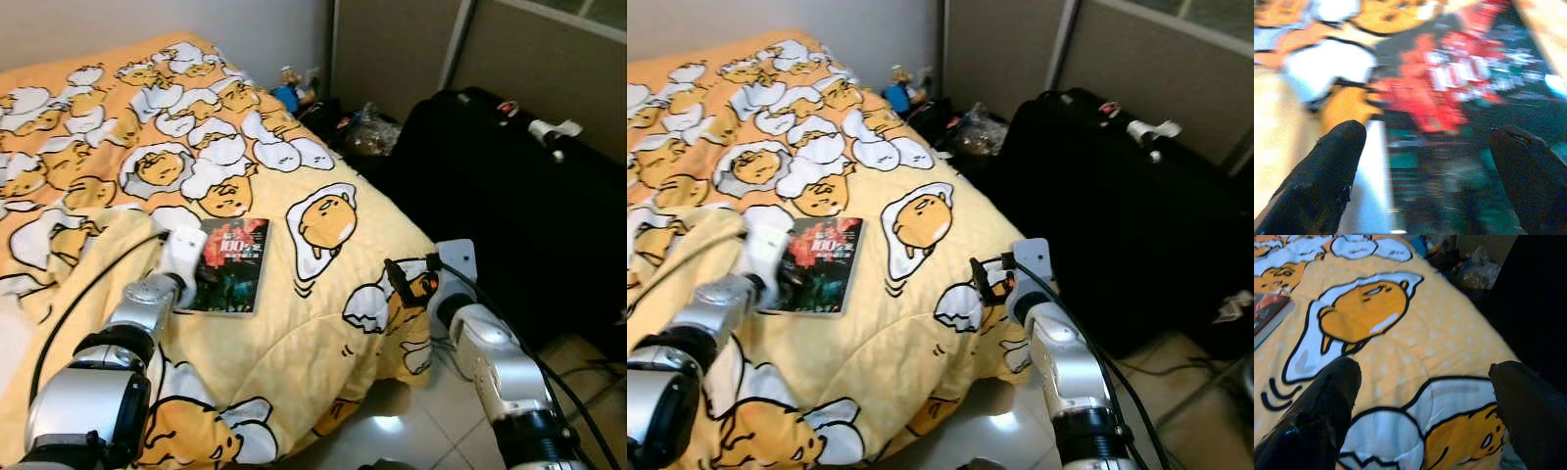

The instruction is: Clean up the room

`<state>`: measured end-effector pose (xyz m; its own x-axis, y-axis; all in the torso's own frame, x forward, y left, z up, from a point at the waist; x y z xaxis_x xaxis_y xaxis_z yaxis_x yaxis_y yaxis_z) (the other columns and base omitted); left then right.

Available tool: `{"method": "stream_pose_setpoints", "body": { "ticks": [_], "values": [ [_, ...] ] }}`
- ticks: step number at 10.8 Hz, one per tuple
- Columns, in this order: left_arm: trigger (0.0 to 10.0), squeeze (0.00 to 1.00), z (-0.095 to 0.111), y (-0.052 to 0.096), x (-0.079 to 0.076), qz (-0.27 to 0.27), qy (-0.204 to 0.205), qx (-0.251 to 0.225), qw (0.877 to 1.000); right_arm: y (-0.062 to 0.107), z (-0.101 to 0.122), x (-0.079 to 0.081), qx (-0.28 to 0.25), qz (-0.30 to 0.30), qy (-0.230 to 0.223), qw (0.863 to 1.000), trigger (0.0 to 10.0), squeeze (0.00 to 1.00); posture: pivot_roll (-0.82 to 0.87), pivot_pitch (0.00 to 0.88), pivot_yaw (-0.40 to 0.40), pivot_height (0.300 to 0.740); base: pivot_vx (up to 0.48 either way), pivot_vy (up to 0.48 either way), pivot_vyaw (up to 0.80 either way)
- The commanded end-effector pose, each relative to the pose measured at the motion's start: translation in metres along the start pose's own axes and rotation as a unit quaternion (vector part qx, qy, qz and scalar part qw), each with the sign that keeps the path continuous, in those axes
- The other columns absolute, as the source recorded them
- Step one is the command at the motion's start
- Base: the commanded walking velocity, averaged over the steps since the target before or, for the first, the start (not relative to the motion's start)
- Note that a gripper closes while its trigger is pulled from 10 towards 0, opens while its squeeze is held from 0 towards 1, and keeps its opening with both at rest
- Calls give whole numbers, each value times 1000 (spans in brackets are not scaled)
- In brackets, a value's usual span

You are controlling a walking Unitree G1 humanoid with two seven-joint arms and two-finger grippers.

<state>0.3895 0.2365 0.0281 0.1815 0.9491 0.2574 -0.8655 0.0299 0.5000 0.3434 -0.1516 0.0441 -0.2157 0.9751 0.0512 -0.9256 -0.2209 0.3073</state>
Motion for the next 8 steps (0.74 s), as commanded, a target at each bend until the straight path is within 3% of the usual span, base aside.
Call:
{"method": "stream_pose_setpoints", "body": {
  "ticks": [1,2,3,7,8],
  "values": [
    [10000,0,7,1,11,24,-1,-9,1000,2,3,-2,-7,-7,-1,1000,10000,0,-143,0,67,740,0,0,0],
    [10000,0,12,1,15,43,23,-29,998,10,1,-10,-11,-22,-9,1000,10000,0,-146,0,66,740,0,0,0],
    [10000,1000,10,2,16,47,48,-37,997,16,4,-8,-20,-8,-6,1000,10000,0,-149,21,53,740,0,0,0],
    [10000,1000,3,2,9,33,77,-29,996,35,8,17,-8,130,11,991,10000,0,-154,33,30,740,0,0,0],
    [10000,1000,0,3,16,53,96,-25,994,42,11,24,-2,181,11,983,10000,0,-151,20,16,740,0,0,0]
  ]
}}
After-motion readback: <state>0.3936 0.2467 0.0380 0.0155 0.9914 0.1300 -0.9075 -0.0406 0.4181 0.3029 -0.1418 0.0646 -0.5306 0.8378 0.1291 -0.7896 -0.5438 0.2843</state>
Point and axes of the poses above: a point about 5 cm out from each wrist's last joint towards the gripper, its own y axis pointing back from the gripper into the wrist, its own z axis along the axis of the wrist's last joint, x = y × z, the point moved 6 cm from there along -y, pointing out of the wrist towards the gripper
